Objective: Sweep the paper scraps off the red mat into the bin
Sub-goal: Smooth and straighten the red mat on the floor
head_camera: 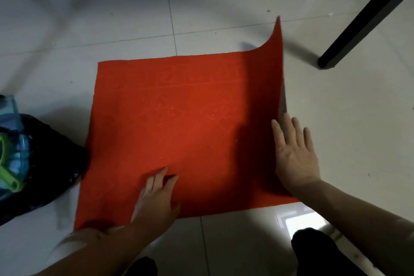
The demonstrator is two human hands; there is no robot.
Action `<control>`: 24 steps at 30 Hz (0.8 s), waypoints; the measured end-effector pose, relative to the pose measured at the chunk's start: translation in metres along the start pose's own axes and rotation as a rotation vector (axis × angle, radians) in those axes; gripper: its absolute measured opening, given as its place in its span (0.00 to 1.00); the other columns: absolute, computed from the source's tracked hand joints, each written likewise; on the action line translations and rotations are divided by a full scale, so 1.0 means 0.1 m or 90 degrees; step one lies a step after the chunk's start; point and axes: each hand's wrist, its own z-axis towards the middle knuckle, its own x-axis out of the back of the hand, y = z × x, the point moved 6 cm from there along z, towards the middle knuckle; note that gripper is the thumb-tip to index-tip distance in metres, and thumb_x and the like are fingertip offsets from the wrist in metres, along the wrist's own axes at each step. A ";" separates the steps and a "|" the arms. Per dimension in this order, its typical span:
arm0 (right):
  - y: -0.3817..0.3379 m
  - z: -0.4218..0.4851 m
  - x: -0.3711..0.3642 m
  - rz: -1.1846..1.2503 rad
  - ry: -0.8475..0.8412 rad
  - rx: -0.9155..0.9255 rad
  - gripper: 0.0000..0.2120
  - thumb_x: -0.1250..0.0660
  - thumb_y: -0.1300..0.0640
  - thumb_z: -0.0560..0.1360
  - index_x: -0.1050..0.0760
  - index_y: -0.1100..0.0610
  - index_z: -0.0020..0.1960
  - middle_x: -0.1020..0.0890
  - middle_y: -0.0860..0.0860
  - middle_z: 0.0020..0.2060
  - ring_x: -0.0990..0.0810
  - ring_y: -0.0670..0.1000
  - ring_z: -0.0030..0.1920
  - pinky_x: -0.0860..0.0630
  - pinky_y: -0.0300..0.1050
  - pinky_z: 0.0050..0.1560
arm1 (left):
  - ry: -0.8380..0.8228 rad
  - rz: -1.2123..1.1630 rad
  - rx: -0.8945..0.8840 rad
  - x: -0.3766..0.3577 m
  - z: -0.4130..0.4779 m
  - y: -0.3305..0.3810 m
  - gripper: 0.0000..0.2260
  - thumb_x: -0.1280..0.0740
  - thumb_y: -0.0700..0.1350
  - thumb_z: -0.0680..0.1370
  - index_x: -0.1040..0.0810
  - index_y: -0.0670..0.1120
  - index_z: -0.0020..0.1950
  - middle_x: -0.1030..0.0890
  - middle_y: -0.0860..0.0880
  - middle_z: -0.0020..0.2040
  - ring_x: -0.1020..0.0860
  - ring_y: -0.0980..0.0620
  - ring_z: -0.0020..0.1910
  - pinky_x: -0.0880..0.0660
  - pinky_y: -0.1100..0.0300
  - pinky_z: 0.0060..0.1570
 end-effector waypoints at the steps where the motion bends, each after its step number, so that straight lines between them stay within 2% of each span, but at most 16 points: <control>1: -0.03 0.01 0.07 -0.022 0.054 0.034 0.32 0.50 0.65 0.74 0.46 0.58 0.78 0.45 0.63 0.76 0.46 0.64 0.76 0.48 0.61 0.75 | 0.007 0.013 -0.007 -0.03 -0.02 -0.02 0.35 0.33 0.57 0.72 0.38 0.53 0.77 0.44 0.48 0.78 0.42 0.46 0.74 0.36 0.50 0.70; 3: -0.17 0.04 0.08 -0.017 0.071 0.085 0.32 0.43 0.61 0.73 0.41 0.58 0.76 0.40 0.65 0.74 0.41 0.67 0.75 0.47 0.63 0.74 | 0.014 0.021 -0.015 -0.04 -0.02 -0.01 0.35 0.33 0.57 0.71 0.37 0.52 0.77 0.43 0.46 0.78 0.41 0.45 0.74 0.35 0.49 0.69; 5: -0.45 0.00 -0.10 0.020 -0.050 0.144 0.36 0.32 0.56 0.70 0.39 0.57 0.76 0.39 0.66 0.74 0.40 0.67 0.74 0.44 0.62 0.74 | 0.003 0.006 -0.018 -0.04 0.00 -0.01 0.34 0.35 0.57 0.73 0.41 0.54 0.78 0.47 0.48 0.78 0.45 0.48 0.75 0.40 0.51 0.72; 6: -0.60 -0.05 -0.20 0.035 -0.130 0.166 0.40 0.29 0.52 0.70 0.43 0.54 0.77 0.43 0.64 0.76 0.44 0.66 0.76 0.46 0.60 0.75 | -0.002 -0.010 -0.014 -0.03 0.02 -0.01 0.33 0.36 0.56 0.74 0.43 0.55 0.78 0.48 0.50 0.78 0.46 0.49 0.75 0.42 0.53 0.73; 8: -0.85 -0.17 -0.45 0.059 -0.330 0.180 0.43 0.33 0.45 0.75 0.56 0.48 0.79 0.57 0.59 0.78 0.56 0.61 0.78 0.52 0.57 0.77 | 0.024 -0.048 0.028 0.04 0.02 -0.10 0.32 0.36 0.54 0.76 0.42 0.55 0.78 0.48 0.52 0.77 0.46 0.50 0.74 0.44 0.54 0.73; 10: -1.00 -0.24 -0.58 0.027 -0.408 0.174 0.41 0.35 0.46 0.77 0.59 0.47 0.79 0.61 0.56 0.78 0.60 0.60 0.78 0.52 0.58 0.76 | 0.096 -0.076 0.134 0.15 -0.03 -0.33 0.32 0.34 0.54 0.75 0.41 0.53 0.77 0.43 0.50 0.76 0.42 0.48 0.71 0.41 0.53 0.71; 12: -1.07 -0.24 -0.62 -0.017 -0.401 0.174 0.38 0.36 0.54 0.78 0.57 0.48 0.78 0.60 0.58 0.78 0.59 0.62 0.77 0.47 0.61 0.75 | 0.129 -0.104 0.309 0.22 -0.10 -0.68 0.35 0.32 0.54 0.74 0.41 0.48 0.77 0.40 0.44 0.74 0.39 0.42 0.70 0.40 0.50 0.71; 14: -1.09 -0.22 -0.60 -0.062 -0.384 0.184 0.36 0.38 0.60 0.77 0.55 0.50 0.78 0.56 0.60 0.77 0.55 0.64 0.77 0.43 0.61 0.73 | 0.117 -0.141 0.486 0.26 -0.21 -1.05 0.35 0.31 0.54 0.74 0.42 0.42 0.76 0.38 0.38 0.72 0.38 0.37 0.70 0.41 0.47 0.70; 17: -1.16 -0.19 -0.54 -0.092 -0.367 0.179 0.31 0.40 0.60 0.77 0.49 0.51 0.76 0.47 0.62 0.75 0.47 0.65 0.75 0.40 0.61 0.71 | 0.096 -0.212 0.671 0.21 -0.39 -1.48 0.35 0.30 0.53 0.74 0.40 0.38 0.73 0.35 0.35 0.70 0.37 0.35 0.69 0.39 0.45 0.68; 19: -1.29 -0.17 -0.48 -0.070 -0.335 0.180 0.26 0.40 0.56 0.77 0.43 0.52 0.73 0.41 0.60 0.72 0.43 0.63 0.74 0.40 0.60 0.72 | 0.087 -0.254 0.720 0.14 -0.44 -1.60 0.36 0.30 0.54 0.74 0.40 0.37 0.74 0.35 0.34 0.70 0.36 0.34 0.69 0.38 0.43 0.68; 20: -1.39 -0.16 -0.45 -0.038 -0.319 0.201 0.26 0.39 0.54 0.77 0.42 0.52 0.73 0.42 0.59 0.73 0.44 0.61 0.75 0.42 0.58 0.73 | 0.081 -0.261 0.724 0.14 -0.44 -1.62 0.37 0.30 0.55 0.74 0.41 0.37 0.74 0.35 0.33 0.70 0.36 0.34 0.69 0.37 0.44 0.68; 24: -1.87 -0.20 -0.42 0.080 -0.334 0.345 0.34 0.39 0.48 0.78 0.52 0.47 0.78 0.57 0.49 0.79 0.55 0.52 0.78 0.53 0.53 0.76 | 0.027 -0.248 0.740 0.18 -0.42 -1.68 0.45 0.28 0.59 0.71 0.44 0.36 0.76 0.37 0.34 0.71 0.37 0.35 0.70 0.38 0.45 0.69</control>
